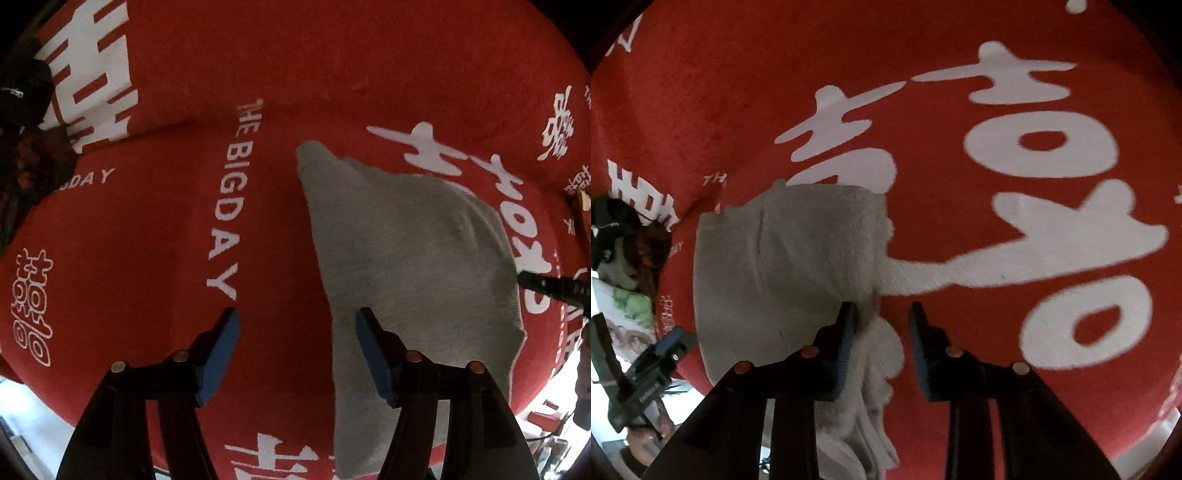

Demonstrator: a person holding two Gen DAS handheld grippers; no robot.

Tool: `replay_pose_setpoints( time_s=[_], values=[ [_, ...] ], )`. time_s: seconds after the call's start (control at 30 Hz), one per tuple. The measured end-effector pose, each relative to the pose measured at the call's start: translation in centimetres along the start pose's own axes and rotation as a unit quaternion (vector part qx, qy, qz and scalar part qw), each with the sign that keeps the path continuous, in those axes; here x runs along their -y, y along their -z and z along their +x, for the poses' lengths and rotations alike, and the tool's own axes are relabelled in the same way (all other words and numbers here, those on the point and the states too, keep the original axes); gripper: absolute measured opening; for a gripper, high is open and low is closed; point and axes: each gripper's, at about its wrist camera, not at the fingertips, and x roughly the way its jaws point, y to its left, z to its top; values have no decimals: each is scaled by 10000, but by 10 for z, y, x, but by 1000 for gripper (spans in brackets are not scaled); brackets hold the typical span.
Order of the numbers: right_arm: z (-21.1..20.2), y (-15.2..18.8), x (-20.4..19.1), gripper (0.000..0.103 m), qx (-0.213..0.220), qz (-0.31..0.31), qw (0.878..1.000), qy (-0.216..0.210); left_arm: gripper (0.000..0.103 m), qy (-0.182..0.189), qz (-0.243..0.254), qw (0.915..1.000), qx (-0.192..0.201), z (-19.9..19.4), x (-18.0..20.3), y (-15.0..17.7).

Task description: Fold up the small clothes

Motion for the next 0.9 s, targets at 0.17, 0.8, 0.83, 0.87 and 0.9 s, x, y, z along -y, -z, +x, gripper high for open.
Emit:
replay_pose_setpoints(
  time_s=[0.17,0.8,0.83,0.87,0.9],
  values=[
    [-24,21,-35,15,153,-328,9987,-365,66,205,155,9997,45,-9,20,5],
    [16,56,-45,10,-12,-828,9962,260,66,403,179,9973,-586,32,44,32],
    [15,57,-44,10,-26,-761,9967,271,66,403,136,9972,-611,32,44,32],
    [13,59,-43,10,-39,-726,9969,287,66,399,113,9972,-625,32,44,31],
    [13,59,-43,10,-53,-704,9971,298,66,390,98,9971,-642,31,43,31]
  ],
)
